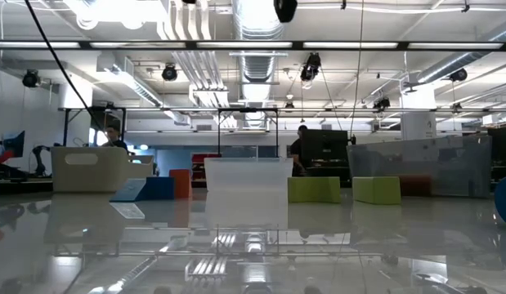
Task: Sort & place blocks by color
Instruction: Put the orange block into the black bin
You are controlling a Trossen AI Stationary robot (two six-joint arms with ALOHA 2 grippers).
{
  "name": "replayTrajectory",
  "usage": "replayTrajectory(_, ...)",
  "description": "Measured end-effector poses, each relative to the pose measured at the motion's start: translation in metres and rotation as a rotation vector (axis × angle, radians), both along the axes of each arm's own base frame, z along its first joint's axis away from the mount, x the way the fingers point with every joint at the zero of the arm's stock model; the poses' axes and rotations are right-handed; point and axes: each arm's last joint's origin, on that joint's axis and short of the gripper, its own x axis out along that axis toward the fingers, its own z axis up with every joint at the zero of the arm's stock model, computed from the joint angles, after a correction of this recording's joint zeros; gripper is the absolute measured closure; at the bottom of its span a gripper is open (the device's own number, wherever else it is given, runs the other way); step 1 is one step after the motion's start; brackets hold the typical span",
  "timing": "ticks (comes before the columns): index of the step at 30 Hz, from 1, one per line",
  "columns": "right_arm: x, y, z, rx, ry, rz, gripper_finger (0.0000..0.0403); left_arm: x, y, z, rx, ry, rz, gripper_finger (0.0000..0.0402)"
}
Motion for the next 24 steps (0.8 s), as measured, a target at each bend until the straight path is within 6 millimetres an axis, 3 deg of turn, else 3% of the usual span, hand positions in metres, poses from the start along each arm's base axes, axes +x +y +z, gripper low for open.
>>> replayTrajectory(5, -0.006, -0.009, -0.015, 0.062, 0.175, -0.039, 0.0282, -0.009, 0.004, 0.002, 0.006, 0.044, 0.01, 0.0219)
replayTrajectory(13, -0.031, -0.021, -0.051, 0.15, 0.613, -0.14, 0.0282, -0.024, 0.012, 0.013, 0.008, 0.006, 0.044, 0.0218)
replayTrajectory(24, -0.079, -0.013, -0.078, 0.132, 1.219, -0.287, 0.0282, -0.025, 0.015, 0.013, 0.008, 0.015, 0.055, 0.0218)
